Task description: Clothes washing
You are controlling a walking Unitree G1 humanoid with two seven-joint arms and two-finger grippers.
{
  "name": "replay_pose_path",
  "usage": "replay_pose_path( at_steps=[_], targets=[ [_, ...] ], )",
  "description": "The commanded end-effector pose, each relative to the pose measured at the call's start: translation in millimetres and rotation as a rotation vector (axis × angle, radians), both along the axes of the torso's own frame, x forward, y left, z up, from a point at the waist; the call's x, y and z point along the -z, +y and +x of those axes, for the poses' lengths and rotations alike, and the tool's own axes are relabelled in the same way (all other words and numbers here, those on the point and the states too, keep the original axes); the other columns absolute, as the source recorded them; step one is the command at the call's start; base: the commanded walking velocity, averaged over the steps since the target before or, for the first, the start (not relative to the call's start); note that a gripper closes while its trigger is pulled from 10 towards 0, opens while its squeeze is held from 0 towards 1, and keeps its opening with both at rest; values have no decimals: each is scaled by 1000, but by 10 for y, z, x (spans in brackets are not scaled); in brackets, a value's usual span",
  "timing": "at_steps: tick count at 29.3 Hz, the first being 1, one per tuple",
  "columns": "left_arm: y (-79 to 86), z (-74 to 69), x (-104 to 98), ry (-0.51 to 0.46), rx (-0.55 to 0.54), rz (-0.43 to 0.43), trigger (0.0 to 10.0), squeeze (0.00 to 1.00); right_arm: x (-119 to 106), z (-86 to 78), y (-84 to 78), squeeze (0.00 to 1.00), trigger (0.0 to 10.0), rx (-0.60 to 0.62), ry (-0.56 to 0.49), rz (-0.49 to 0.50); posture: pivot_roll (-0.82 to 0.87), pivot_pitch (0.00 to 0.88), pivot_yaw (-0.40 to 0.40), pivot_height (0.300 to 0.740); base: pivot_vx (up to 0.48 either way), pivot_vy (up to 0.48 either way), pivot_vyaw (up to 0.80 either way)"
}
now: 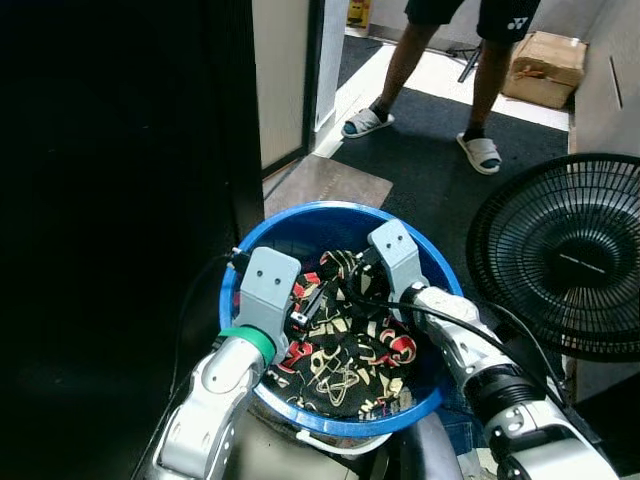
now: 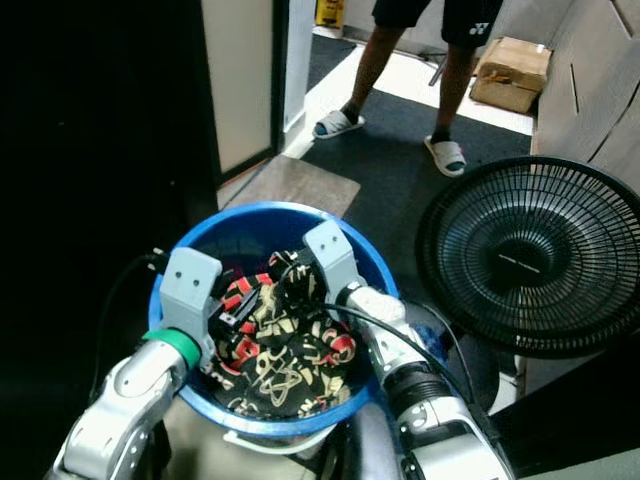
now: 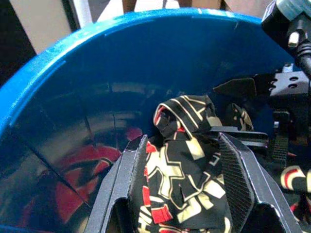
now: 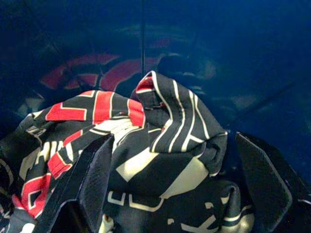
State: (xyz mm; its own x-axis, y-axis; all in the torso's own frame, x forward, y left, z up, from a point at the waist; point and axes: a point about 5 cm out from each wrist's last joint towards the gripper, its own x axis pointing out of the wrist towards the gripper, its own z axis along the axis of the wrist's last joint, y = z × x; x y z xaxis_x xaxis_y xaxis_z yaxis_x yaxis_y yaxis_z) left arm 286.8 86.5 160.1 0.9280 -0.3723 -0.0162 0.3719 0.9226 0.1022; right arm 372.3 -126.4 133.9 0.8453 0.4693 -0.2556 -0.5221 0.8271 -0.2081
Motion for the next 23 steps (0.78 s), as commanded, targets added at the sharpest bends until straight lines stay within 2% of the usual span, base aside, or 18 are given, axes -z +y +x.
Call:
replay_pose_path(
  at_steps=[1,4,8,10,17,18,19,20,21,22,23],
  targets=[
    [184,-20,279,130,-69,33,10000,0,408,-163,-357,0,10000,106,177,4,39,212,14,470,0,0,0],
    [173,-11,270,131,-64,34,10000,0,507,-243,-322,0,10000,58,240,58,38,213,19,470,0,0,0],
    [169,-9,266,131,-60,35,10000,0,581,-311,-257,0,10000,-5,274,73,41,214,21,470,0,0,0],
    [170,-8,266,131,-58,36,10000,0,625,-359,-172,0,10000,-58,289,88,41,214,21,470,0,0,0],
    [167,-6,262,131,-59,36,10000,0,682,-375,-115,0,10000,-54,285,41,48,213,20,470,0,0,0],
    [169,-4,252,128,-62,34,10000,0,616,-320,-123,0,10000,-31,195,-17,55,212,16,470,0,0,0],
    [172,-1,240,125,-65,32,10000,0,459,-231,-120,0,10000,-8,91,-19,55,210,14,470,0,0,0],
    [172,-1,240,125,-65,32,10000,0,459,-231,-120,0,10000,-8,91,-19,55,210,14,470,0,0,0],
    [174,0,231,123,-67,29,10000,0,314,-160,-115,0,10000,8,7,-16,55,210,14,470,0,0,0],
    [174,0,231,123,-67,29,10000,0,314,-160,-115,0,10000,8,7,-16,55,210,14,470,0,0,0],
    [164,9,218,121,-68,23,10000,0,50,-43,-64,0,10000,4,-85,20,46,208,16,470,0,0,0]
  ],
)
